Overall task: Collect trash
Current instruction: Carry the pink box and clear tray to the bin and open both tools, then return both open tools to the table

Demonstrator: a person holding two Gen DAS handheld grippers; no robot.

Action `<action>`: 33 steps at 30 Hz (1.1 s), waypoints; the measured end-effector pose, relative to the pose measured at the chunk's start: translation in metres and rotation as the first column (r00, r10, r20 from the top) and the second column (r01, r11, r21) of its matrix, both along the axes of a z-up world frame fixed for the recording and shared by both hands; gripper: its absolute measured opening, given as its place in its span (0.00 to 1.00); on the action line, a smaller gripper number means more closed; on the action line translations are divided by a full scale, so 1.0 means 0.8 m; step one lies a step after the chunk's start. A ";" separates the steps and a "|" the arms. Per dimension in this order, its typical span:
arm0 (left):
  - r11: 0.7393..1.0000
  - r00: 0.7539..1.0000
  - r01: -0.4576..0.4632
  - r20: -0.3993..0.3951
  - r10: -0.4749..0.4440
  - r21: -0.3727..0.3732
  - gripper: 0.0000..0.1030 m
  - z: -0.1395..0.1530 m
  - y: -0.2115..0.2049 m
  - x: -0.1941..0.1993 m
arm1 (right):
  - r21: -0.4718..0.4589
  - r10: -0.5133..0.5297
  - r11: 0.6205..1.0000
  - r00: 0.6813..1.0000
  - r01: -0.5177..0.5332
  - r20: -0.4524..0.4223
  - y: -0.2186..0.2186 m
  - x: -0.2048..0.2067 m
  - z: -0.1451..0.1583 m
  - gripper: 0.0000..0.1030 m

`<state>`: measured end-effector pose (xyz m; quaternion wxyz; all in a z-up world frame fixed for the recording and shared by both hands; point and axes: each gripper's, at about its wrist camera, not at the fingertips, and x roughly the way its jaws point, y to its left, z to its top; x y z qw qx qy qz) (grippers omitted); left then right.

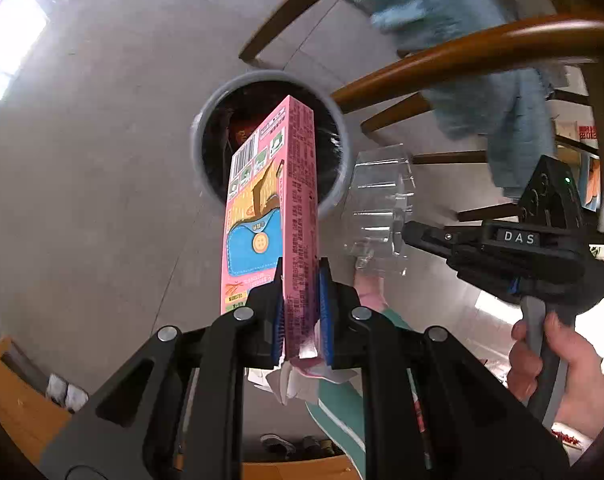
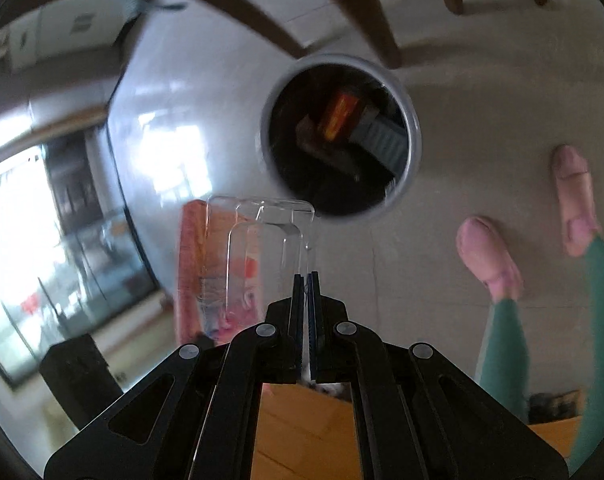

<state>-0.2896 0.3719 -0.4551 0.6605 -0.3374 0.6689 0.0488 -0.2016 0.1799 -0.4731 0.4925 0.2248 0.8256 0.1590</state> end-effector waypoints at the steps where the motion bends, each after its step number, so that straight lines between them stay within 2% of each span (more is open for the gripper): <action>1: 1.000 1.000 0.010 -0.012 -0.010 0.000 0.12 -0.021 0.003 0.011 | -0.001 -0.031 1.000 0.999 0.031 -0.014 0.003 0.005 -0.020 0.03; 3: 1.000 0.999 0.018 -0.035 -0.019 -0.003 0.12 -0.062 0.007 0.037 | -0.025 -0.057 0.998 0.998 0.057 -0.002 0.009 0.014 -0.044 0.03; 6: 0.999 0.998 0.029 -0.065 -0.028 0.019 0.17 -0.101 0.012 0.061 | -0.039 -0.057 0.998 0.998 0.055 -0.034 0.022 0.028 -0.086 0.10; 8: 0.999 0.997 0.031 -0.067 -0.029 0.021 0.23 -0.113 0.014 0.069 | -0.060 -0.044 0.997 0.999 0.043 -0.022 0.022 0.037 -0.089 0.45; 9: 0.999 0.997 0.032 -0.074 -0.030 0.029 0.34 -0.119 0.014 0.073 | -0.067 -0.040 0.997 0.999 0.039 -0.007 0.022 0.040 -0.088 0.48; 10: 0.998 0.996 0.041 -0.078 -0.038 0.038 0.38 -0.122 0.012 0.076 | -0.067 -0.047 0.997 0.999 0.047 0.005 0.020 0.045 -0.087 0.49; 13: 0.998 0.996 0.046 -0.081 -0.042 0.042 0.40 -0.117 0.007 0.074 | -0.055 -0.057 0.997 0.998 0.057 -0.012 0.013 0.049 -0.084 0.49; 17: 0.999 0.998 0.022 -0.052 -0.020 0.047 0.48 -0.085 0.011 0.066 | -0.030 -0.062 0.998 0.998 0.061 -0.022 0.003 0.048 -0.065 0.49; 20: 0.997 1.000 -0.020 -0.013 0.021 0.068 0.50 -0.038 0.015 0.056 | -0.002 -0.047 0.999 0.998 0.047 -0.044 -0.003 0.039 -0.041 0.49; 22: 0.995 0.999 -0.046 0.018 0.045 0.086 0.57 0.000 0.016 0.043 | 0.030 -0.009 0.999 0.998 0.011 -0.069 -0.005 0.024 -0.009 0.49; 23: 0.993 0.998 -0.060 0.031 0.057 0.099 0.58 0.021 0.017 0.034 | 0.042 0.010 0.999 0.997 -0.007 -0.076 -0.006 0.018 0.005 0.49; 24: 0.989 0.997 -0.072 0.046 0.067 0.128 0.58 0.057 0.017 0.020 | 0.059 0.035 0.998 0.995 -0.030 -0.090 -0.006 0.009 0.022 0.49; 26: 0.984 0.994 -0.096 0.059 0.088 0.153 0.59 0.101 0.020 0.001 | 0.109 0.104 0.990 0.988 -0.092 -0.116 -0.006 -0.012 0.069 0.49; 29: 0.971 0.987 -0.152 0.082 0.139 0.186 0.63 0.189 0.023 -0.031 | 0.184 0.205 0.966 0.970 -0.180 -0.129 -0.003 -0.036 0.140 0.49; 31: 0.956 0.984 -0.165 0.110 0.142 0.241 0.72 0.259 0.019 -0.050 | 0.252 0.264 0.939 0.960 -0.233 -0.098 0.001 -0.044 0.195 0.49; 33: 0.947 0.978 -0.184 0.147 0.149 0.265 0.72 0.315 0.015 -0.059 | 0.281 0.326 0.910 0.945 -0.304 -0.033 0.004 -0.044 0.247 0.49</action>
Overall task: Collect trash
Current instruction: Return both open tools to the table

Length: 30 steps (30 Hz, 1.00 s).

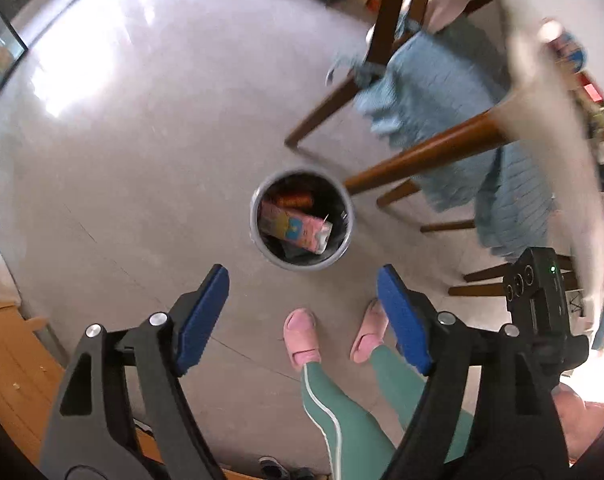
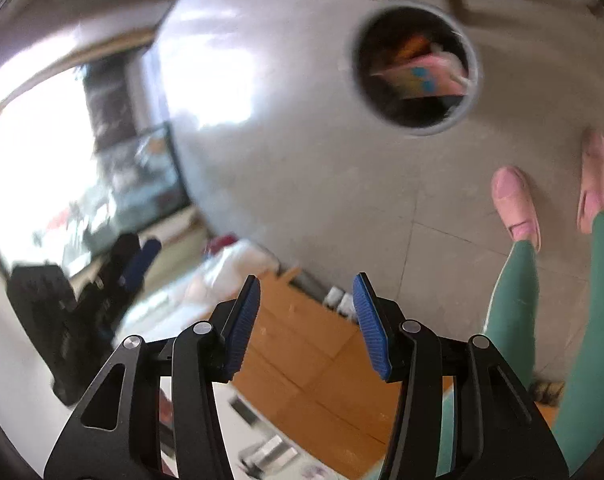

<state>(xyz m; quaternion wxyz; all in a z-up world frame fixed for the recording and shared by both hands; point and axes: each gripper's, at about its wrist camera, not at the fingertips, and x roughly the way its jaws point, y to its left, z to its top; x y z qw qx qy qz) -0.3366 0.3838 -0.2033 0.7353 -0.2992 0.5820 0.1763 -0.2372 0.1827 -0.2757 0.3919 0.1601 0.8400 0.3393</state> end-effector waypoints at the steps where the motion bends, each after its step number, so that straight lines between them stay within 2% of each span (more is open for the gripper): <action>1: 1.000 1.000 -0.004 0.013 0.004 0.013 0.73 0.022 -0.003 -0.001 | 0.033 0.027 0.999 0.999 -0.028 0.024 -0.002 0.003 0.031 0.49; 5: 0.997 0.997 0.020 0.073 -0.025 0.069 0.76 0.107 -0.023 0.008 | 0.123 0.069 0.989 0.990 -0.085 0.126 -0.017 0.024 0.126 0.52; 7: 0.991 0.989 0.065 0.121 -0.079 0.117 0.82 0.153 -0.044 0.025 | 0.166 0.049 0.982 0.977 -0.084 0.206 -0.036 0.045 0.178 0.54; 9: 0.982 0.976 0.114 0.166 -0.139 0.151 0.84 0.187 -0.067 0.044 | 0.195 0.001 0.979 0.963 -0.056 0.270 -0.058 0.065 0.217 0.55; 11: 0.974 0.959 0.156 0.210 -0.189 0.161 0.84 0.206 -0.086 0.066 | 0.219 -0.076 0.976 0.940 0.002 0.332 -0.092 0.093 0.252 0.57; 14: 0.946 0.922 0.254 0.247 -0.300 0.201 0.84 0.233 -0.130 0.112 | 0.223 -0.182 0.971 0.882 0.090 0.434 -0.150 0.131 0.292 0.60; 19: 0.882 0.845 0.410 0.268 -0.464 0.233 0.85 0.249 -0.204 0.178 | 0.191 -0.348 0.938 0.779 0.291 0.521 -0.264 0.183 0.313 0.63; 24: 0.820 0.784 0.512 0.252 -0.568 0.255 0.89 0.248 -0.270 0.247 | 0.157 -0.429 0.895 0.708 0.418 0.561 -0.347 0.221 0.302 0.68; 26: 0.791 0.755 0.544 0.247 -0.607 0.280 0.89 0.248 -0.301 0.277 | 0.145 -0.449 0.879 0.688 0.454 0.570 -0.373 0.245 0.297 0.68; 30: 0.755 0.720 0.589 0.237 -0.652 0.287 0.90 0.245 -0.348 0.335 | 0.134 -0.481 0.854 0.667 0.502 0.570 -0.410 0.290 0.288 0.68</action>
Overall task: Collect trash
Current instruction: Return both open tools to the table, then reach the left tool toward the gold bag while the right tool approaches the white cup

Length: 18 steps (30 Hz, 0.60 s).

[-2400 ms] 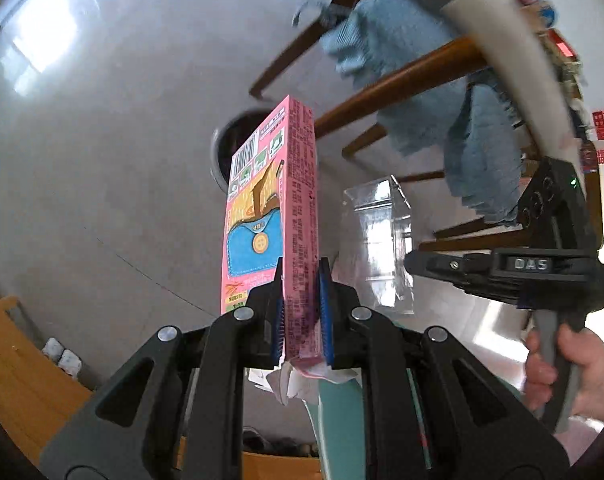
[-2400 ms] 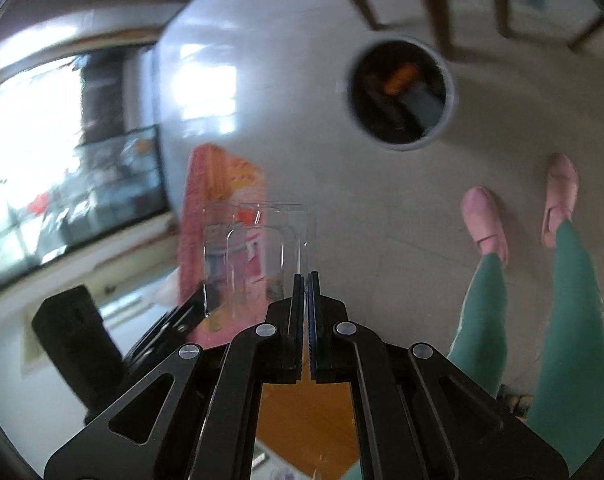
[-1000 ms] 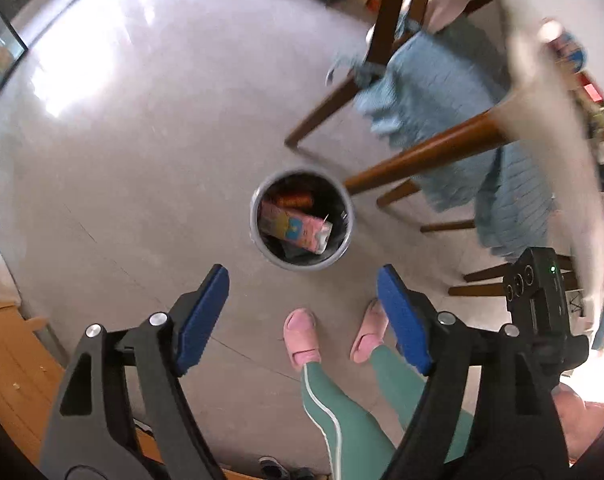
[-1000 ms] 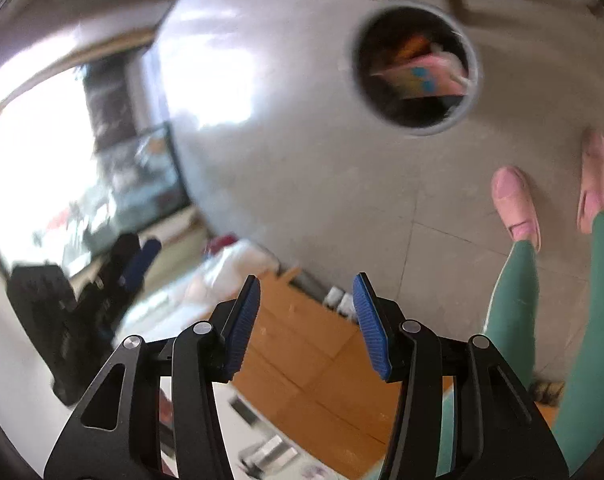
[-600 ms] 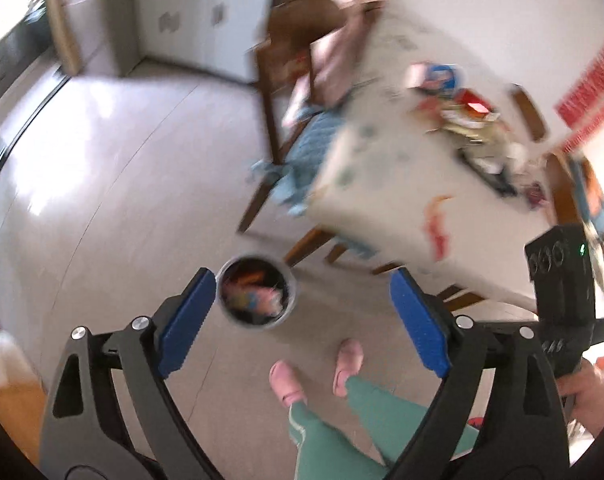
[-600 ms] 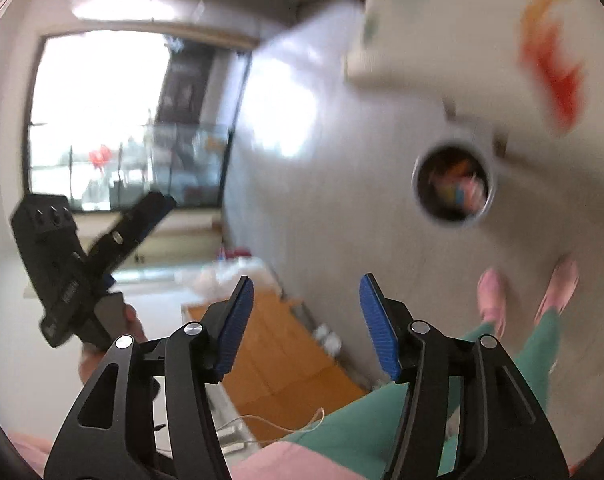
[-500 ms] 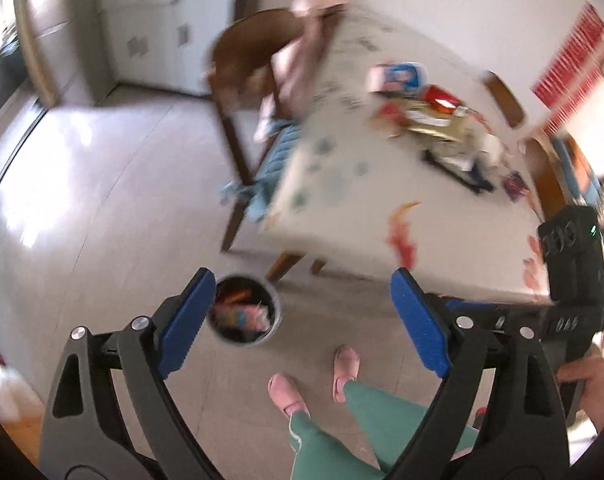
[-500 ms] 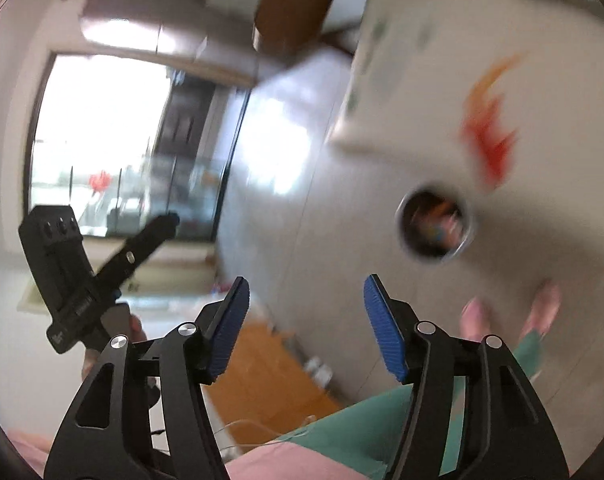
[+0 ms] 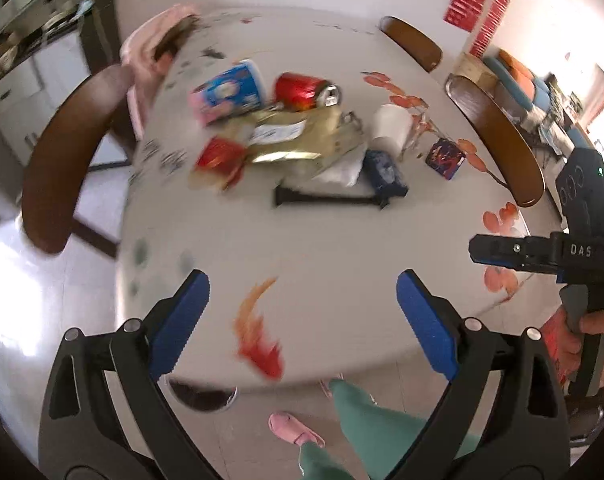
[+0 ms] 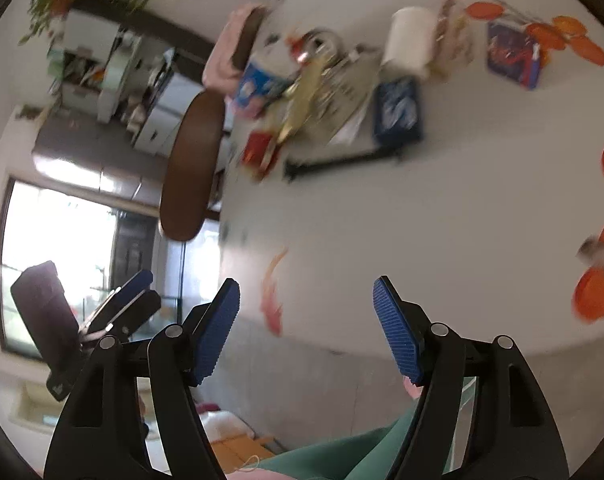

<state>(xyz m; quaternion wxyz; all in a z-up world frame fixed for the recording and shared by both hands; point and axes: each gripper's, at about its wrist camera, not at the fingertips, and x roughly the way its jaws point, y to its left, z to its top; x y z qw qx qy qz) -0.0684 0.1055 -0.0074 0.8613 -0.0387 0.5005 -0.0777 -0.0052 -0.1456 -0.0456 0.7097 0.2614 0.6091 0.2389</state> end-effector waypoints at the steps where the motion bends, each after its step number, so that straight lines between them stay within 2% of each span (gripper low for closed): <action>1: 1.000 1.000 0.009 -0.003 -0.009 0.009 0.90 -0.003 -0.013 0.020 | -0.001 -0.019 1.000 1.000 0.019 -0.001 -0.012 0.015 -0.003 0.69; 5: 1.000 1.000 0.016 -0.021 -0.016 0.021 0.90 -0.016 -0.043 0.077 | -0.004 -0.077 0.997 0.997 0.077 -0.018 -0.040 0.063 -0.017 0.72; 8: 0.998 0.999 0.037 -0.027 -0.035 0.057 0.90 -0.029 -0.070 0.120 | -0.018 -0.113 0.993 0.993 0.113 -0.035 -0.068 0.106 -0.034 0.72; 10: 0.999 0.998 0.029 -0.059 -0.027 0.040 0.90 -0.043 -0.081 0.147 | -0.027 -0.128 0.992 0.991 0.127 -0.049 -0.082 0.130 -0.043 0.72; 13: 1.000 0.995 -0.007 -0.098 0.007 0.003 0.90 -0.059 -0.085 0.173 | -0.023 -0.132 0.991 0.989 0.131 -0.068 -0.092 0.155 -0.055 0.72; 18: 0.998 0.992 -0.039 -0.117 0.043 0.043 0.90 -0.076 -0.089 0.214 | -0.025 -0.107 0.994 0.990 0.105 -0.095 -0.089 0.190 -0.073 0.72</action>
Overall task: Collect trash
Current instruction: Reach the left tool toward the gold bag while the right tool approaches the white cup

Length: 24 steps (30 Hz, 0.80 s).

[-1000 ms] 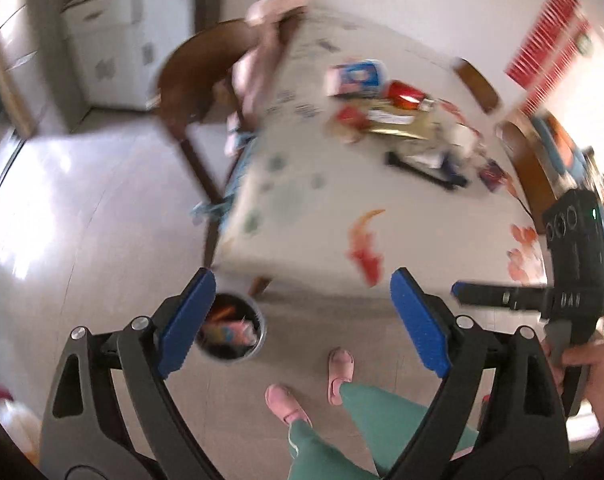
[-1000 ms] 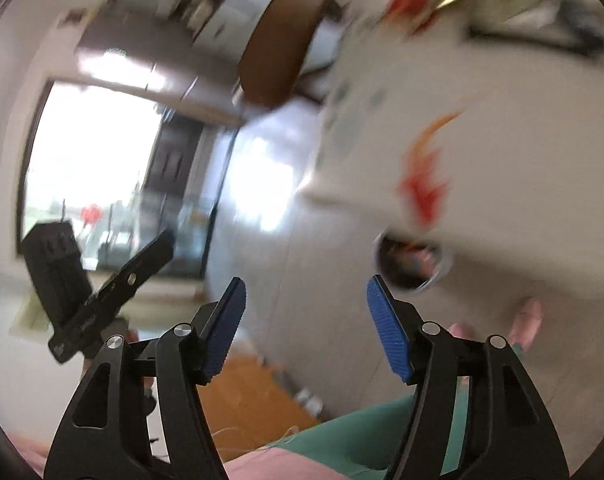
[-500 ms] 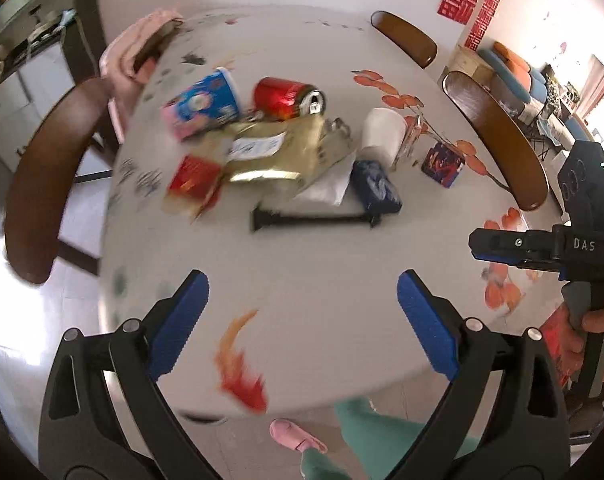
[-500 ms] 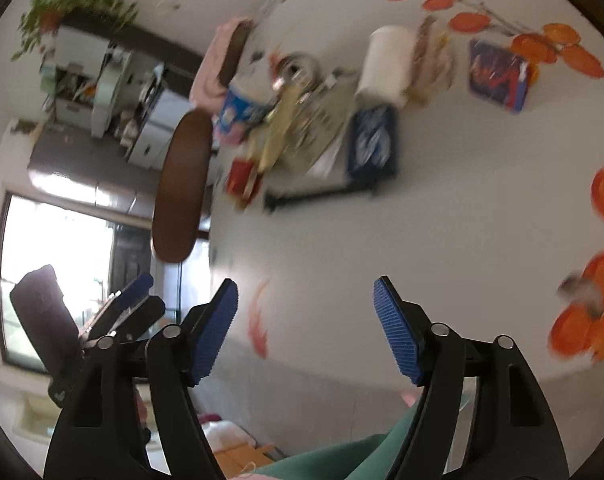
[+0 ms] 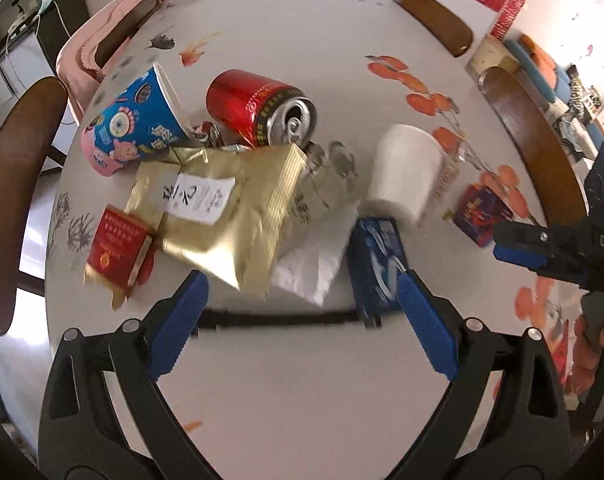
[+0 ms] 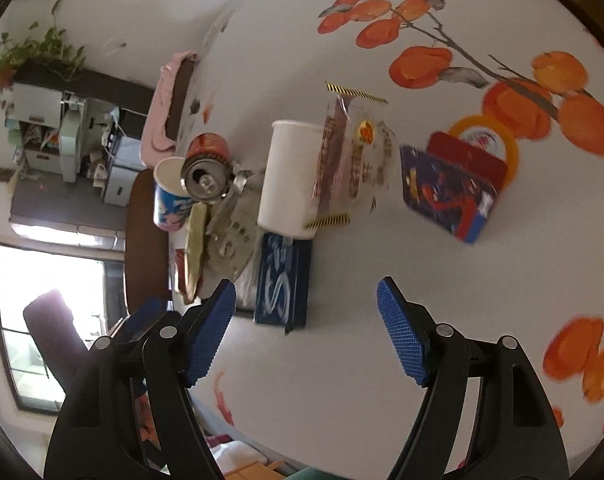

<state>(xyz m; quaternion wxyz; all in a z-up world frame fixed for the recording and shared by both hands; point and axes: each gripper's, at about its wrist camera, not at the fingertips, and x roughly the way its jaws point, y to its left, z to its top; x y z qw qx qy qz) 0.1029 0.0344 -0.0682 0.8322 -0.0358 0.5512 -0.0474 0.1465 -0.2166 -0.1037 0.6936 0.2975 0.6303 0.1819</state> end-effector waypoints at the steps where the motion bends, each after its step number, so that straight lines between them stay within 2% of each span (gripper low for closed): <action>1: 1.000 1.000 -0.011 -0.005 0.011 0.018 0.90 -0.004 0.000 0.009 | 0.021 -0.002 1.000 1.000 0.002 -0.012 0.002 0.007 -0.005 0.72; 8: 0.996 0.999 -0.028 -0.017 0.030 0.079 0.90 -0.024 0.009 0.049 | 0.058 0.040 0.998 0.998 -0.037 -0.047 0.032 0.038 -0.023 0.72; 11: 0.996 0.998 -0.047 -0.037 0.050 0.079 0.90 -0.038 0.017 0.064 | 0.033 0.029 0.999 0.997 -0.027 -0.069 0.042 0.049 -0.032 0.72; 13: 0.996 0.997 -0.054 -0.046 0.058 0.072 0.86 -0.045 0.019 0.069 | 0.013 0.021 1.000 0.996 -0.020 -0.087 0.046 0.057 -0.040 0.73; 14: 0.997 0.997 -0.054 -0.053 0.057 0.058 0.85 -0.049 0.021 0.072 | 0.003 0.016 1.000 0.995 -0.016 -0.095 0.048 0.060 -0.043 0.78; 16: 0.998 0.997 -0.041 -0.058 0.044 0.049 0.73 -0.055 0.019 0.075 | -0.006 0.002 1.000 0.994 -0.003 -0.111 0.052 0.065 -0.048 0.79; 19: 0.999 0.996 -0.029 -0.080 0.032 0.035 0.61 -0.069 0.017 0.082 | -0.056 -0.005 0.998 0.991 -0.003 -0.131 0.061 0.073 -0.057 0.81; 22: 0.999 0.995 -0.042 -0.090 0.044 0.023 0.57 -0.079 0.021 0.085 | -0.069 -0.015 0.998 0.986 0.004 -0.167 0.066 0.076 -0.070 0.83; 24: 0.999 0.995 -0.044 -0.088 0.045 0.013 0.55 -0.080 0.022 0.086 | -0.080 -0.018 0.997 0.989 0.006 -0.145 0.069 0.078 -0.069 0.85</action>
